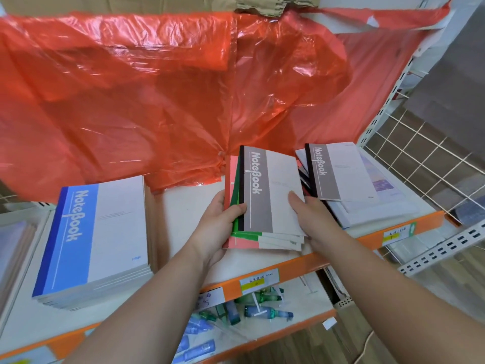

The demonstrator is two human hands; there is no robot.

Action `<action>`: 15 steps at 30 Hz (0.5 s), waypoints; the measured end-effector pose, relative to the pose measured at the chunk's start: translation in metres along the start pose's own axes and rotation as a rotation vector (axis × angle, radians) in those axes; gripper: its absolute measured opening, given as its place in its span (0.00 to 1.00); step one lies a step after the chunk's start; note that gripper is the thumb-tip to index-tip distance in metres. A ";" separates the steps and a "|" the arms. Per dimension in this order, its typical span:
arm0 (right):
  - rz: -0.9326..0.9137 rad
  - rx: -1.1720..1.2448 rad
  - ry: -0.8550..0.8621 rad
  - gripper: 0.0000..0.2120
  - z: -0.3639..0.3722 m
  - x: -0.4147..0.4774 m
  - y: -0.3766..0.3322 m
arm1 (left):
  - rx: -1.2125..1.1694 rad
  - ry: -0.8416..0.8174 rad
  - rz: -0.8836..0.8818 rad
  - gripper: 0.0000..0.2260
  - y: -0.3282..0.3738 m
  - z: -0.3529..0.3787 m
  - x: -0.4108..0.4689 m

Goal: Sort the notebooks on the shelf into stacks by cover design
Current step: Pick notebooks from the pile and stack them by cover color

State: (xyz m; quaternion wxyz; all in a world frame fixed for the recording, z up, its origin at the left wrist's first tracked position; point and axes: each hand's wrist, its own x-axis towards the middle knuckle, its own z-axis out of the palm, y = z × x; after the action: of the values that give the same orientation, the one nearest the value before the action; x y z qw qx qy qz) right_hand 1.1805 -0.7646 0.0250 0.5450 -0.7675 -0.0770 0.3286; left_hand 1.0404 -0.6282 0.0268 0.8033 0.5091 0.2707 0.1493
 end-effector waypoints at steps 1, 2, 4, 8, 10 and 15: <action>0.049 0.123 -0.059 0.14 0.000 -0.001 -0.001 | 0.011 -0.020 -0.005 0.15 0.000 -0.003 -0.001; 0.040 0.169 -0.095 0.13 0.001 -0.002 -0.001 | 0.040 -0.028 -0.007 0.16 0.001 -0.005 -0.003; -0.082 0.093 -0.096 0.12 0.004 -0.002 0.001 | 0.148 -0.013 0.026 0.18 0.003 -0.011 -0.005; -0.364 -0.045 -0.054 0.14 0.011 -0.007 -0.008 | 0.317 0.077 0.203 0.19 0.014 -0.016 -0.003; -0.451 -0.048 -0.062 0.13 0.015 -0.010 -0.014 | 0.353 0.125 0.288 0.19 0.018 -0.014 -0.001; -0.455 -0.079 -0.026 0.11 0.028 -0.010 -0.006 | 0.397 0.181 0.287 0.15 0.010 -0.012 -0.001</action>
State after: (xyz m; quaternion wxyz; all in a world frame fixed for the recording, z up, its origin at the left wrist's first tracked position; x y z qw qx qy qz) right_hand 1.1581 -0.7449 0.0294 0.5736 -0.7468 -0.2679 0.2038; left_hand 1.0329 -0.6152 0.0321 0.6308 0.6744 0.2905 0.2506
